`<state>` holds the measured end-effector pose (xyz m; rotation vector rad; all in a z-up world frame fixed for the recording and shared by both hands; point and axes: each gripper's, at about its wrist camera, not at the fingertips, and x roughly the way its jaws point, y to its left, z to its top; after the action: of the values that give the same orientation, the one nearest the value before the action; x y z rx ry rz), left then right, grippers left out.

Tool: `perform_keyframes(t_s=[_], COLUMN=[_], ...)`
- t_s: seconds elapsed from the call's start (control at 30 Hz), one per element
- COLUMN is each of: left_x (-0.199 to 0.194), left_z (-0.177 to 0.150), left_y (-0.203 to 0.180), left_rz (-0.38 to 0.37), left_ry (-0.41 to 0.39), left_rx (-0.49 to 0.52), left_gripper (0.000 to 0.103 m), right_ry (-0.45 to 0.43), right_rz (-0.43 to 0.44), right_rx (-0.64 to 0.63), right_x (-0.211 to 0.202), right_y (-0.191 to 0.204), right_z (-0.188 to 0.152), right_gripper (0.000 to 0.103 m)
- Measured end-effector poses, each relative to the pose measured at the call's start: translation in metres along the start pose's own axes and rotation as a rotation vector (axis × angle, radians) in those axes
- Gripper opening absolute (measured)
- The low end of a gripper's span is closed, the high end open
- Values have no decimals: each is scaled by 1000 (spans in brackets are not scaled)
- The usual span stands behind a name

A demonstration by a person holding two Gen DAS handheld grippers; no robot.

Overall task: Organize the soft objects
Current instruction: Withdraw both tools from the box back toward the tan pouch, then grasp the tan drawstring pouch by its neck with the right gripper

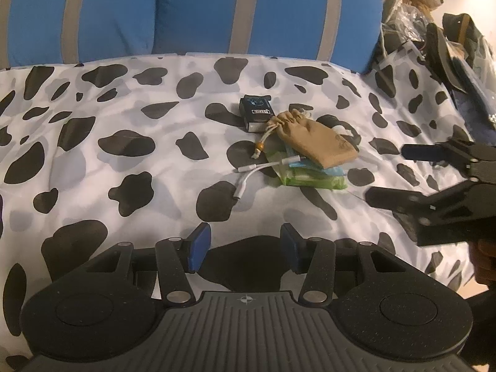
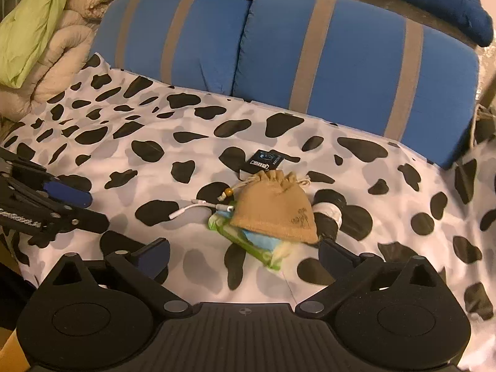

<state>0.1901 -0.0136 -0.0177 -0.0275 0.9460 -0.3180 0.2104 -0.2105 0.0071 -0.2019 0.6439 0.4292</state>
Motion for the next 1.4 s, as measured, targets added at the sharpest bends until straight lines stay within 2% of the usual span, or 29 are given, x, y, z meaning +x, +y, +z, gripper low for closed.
perform_keyframes(t_s=[0.27,0.33,0.67,0.8,0.87,0.9,0.93,0.97,1.27,1.4], left_x=[-2,-3,-2,-2,-1,-1,-1,-1,1,1], left_z=[2,2,2,1,1,1,1,1,0,0], left_y=[3,4,8,7,7,7,6,6,-2,-8], left_rz=[-9,-7,-25,-27,-27,-26,-25,-25,-27,-20], left_ry=[8,9,27,26,26,27,28,28,17,5], left_rx=[-5,-10,-26,-17,-17,-18,-19,-19,8,27], left_gripper=[49,49,49,49,49,49,49,49,49,49], right_ry=[15,18,58,93,115,126,131,130,42,15], right_rz=[-16,-22,-52,-66,-65,-59,-56,-64,-125,-125], right_rx=[-31,-38,-49,-47,-51,-49,-45,-42,13,55], right_x=[32,40,73,82,84,85,84,83,47,24], right_y=[0,1,7,6,7,6,6,6,-14,-27], right_z=[13,16,24,22,20,18,18,17,22,19], right_gripper=[86,77,55,42,32,22,16,12,8,7])
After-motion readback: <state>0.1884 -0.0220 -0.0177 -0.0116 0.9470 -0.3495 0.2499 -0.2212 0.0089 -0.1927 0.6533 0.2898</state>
